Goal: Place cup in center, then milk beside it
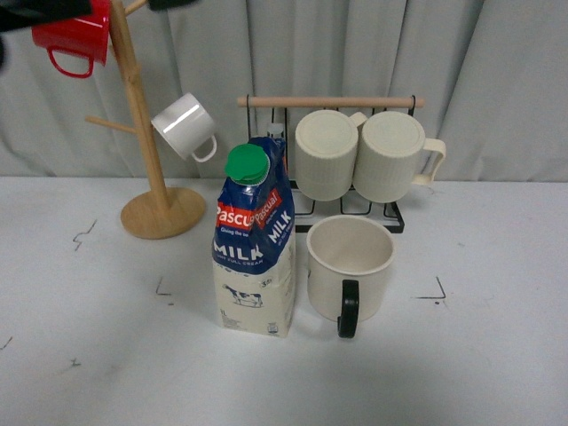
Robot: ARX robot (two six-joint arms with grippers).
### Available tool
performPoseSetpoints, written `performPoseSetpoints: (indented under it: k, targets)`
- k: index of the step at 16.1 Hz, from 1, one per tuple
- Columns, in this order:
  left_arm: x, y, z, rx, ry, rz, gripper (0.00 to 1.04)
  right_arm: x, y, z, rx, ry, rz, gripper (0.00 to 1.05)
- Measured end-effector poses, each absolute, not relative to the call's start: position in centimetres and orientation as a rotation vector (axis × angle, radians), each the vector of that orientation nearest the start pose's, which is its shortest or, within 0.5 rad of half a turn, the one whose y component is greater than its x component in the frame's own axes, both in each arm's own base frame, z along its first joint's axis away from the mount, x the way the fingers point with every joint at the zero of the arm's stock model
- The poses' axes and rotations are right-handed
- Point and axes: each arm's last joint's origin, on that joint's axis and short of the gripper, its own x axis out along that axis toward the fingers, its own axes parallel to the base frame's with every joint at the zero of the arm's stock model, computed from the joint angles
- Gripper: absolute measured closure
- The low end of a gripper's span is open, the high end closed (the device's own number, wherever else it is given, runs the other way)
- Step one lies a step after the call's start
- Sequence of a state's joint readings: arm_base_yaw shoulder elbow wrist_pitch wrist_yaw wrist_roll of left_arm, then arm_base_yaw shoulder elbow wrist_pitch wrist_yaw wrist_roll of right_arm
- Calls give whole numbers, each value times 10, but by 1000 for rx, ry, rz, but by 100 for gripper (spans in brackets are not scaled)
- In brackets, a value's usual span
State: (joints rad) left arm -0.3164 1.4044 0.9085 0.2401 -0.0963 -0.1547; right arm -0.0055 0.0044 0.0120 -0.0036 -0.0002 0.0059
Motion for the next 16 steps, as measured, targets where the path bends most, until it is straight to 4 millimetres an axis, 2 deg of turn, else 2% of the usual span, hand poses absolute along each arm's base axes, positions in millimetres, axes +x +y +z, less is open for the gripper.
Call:
performPoseSetpoints:
  k: [1, 2, 3, 4, 6, 7, 8, 12, 16]
  targets:
    - [286, -79, 285, -89, 105, -110, 15, 97, -1, 167, 6, -4, -5, 6]
    - [258, -52, 286, -54, 23, -27, 29, 97, -1, 167, 6, -4, -5, 6]
    - [232, -28, 279, -35, 18, 3, 42, 97, -1, 167, 6, -4, -5, 6]
    - [213, -14, 271, -27, -14, 33, 55, 97, -1, 167, 6, -5, -5, 6]
    - [195, -13, 249, -19, -15, -1, 78, 97, -1, 167, 6, -4, -5, 6]
    - [187, -9, 231, -17, 17, -20, 93, 97, -1, 167, 6, -4, -5, 6]
    - [180, -1, 223, -20, 17, 1, 103, 97, -1, 167, 6, -4, -5, 6]
    - [155, 0, 200, -17, 7, -1, 103, 97, -1, 167, 6, -4, -5, 6]
    - [138, 0, 185, -17, 6, -1, 103, 97, -1, 167, 6, -4, -5, 6]
